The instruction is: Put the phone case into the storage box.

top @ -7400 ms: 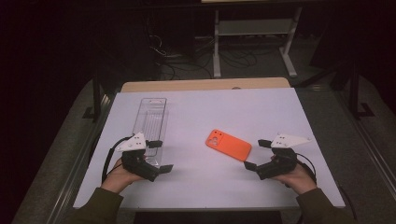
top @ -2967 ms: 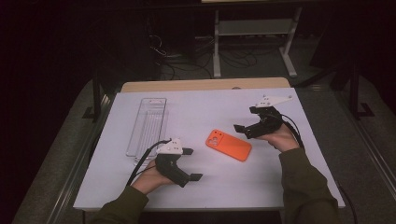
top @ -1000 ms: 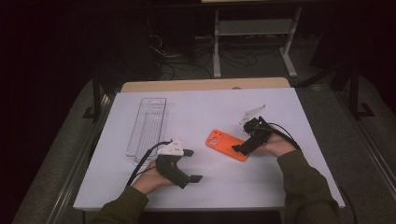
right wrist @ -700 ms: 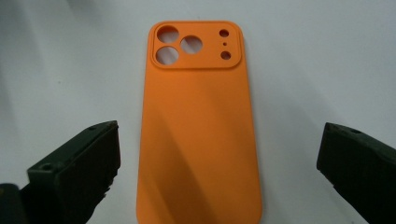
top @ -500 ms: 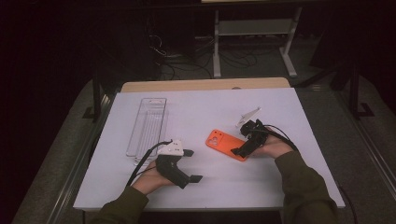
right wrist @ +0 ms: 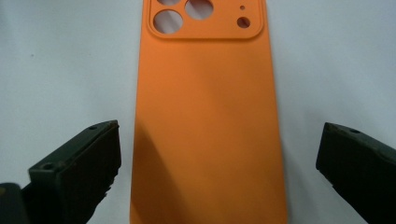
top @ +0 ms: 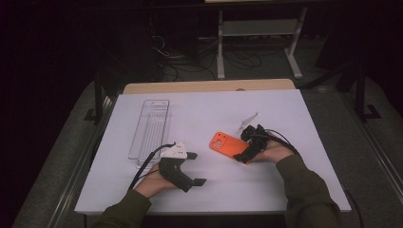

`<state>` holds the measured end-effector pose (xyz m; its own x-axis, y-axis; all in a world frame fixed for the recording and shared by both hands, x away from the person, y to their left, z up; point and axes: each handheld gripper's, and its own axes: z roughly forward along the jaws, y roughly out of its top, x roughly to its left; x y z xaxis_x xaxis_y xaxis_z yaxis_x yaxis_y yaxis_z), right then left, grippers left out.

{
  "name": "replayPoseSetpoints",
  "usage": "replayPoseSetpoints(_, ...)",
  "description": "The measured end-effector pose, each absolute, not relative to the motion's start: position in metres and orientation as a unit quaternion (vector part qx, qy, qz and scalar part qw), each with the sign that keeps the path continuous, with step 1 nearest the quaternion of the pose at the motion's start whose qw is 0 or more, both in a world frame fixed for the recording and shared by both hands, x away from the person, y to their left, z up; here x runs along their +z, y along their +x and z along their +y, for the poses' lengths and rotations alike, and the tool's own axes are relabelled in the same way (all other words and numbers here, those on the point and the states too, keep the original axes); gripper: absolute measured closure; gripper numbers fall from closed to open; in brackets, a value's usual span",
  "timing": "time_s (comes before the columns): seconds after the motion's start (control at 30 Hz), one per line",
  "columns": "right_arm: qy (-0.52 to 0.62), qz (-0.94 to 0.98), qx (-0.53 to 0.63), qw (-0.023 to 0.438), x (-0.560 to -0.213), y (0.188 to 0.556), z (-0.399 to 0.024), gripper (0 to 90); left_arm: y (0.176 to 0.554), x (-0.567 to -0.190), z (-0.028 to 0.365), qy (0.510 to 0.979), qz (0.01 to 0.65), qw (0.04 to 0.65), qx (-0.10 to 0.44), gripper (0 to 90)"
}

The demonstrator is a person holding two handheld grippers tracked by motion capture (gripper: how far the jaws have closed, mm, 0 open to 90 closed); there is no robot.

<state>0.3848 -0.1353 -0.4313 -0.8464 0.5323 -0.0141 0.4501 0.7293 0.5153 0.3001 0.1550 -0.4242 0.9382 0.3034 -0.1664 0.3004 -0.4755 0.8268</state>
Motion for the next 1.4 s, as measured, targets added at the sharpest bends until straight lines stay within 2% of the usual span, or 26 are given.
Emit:
replayPoseSetpoints(0.63,0.265,0.932,0.24,0.067,-0.443,0.387,-0.129,0.0,0.3,-0.424,0.155,0.859,0.177,0.481,0.0,0.9)
replayPoseSetpoints(0.93,0.266,0.929,0.248,0.063,-0.443,0.388,-0.132,6.6,0.3,-0.425,0.155,0.859,0.177,0.48,-0.001,0.9)
replayPoseSetpoints(1.23,0.268,0.928,0.251,0.066,-0.442,0.388,-0.133,9.1,0.299,-0.425,0.154,0.86,0.178,0.479,-0.002,0.9)
replayPoseSetpoints(1.4,0.255,0.932,0.248,0.068,-0.441,0.386,-0.131,14.1,0.299,-0.425,0.154,0.859,0.179,0.479,-0.003,0.9)
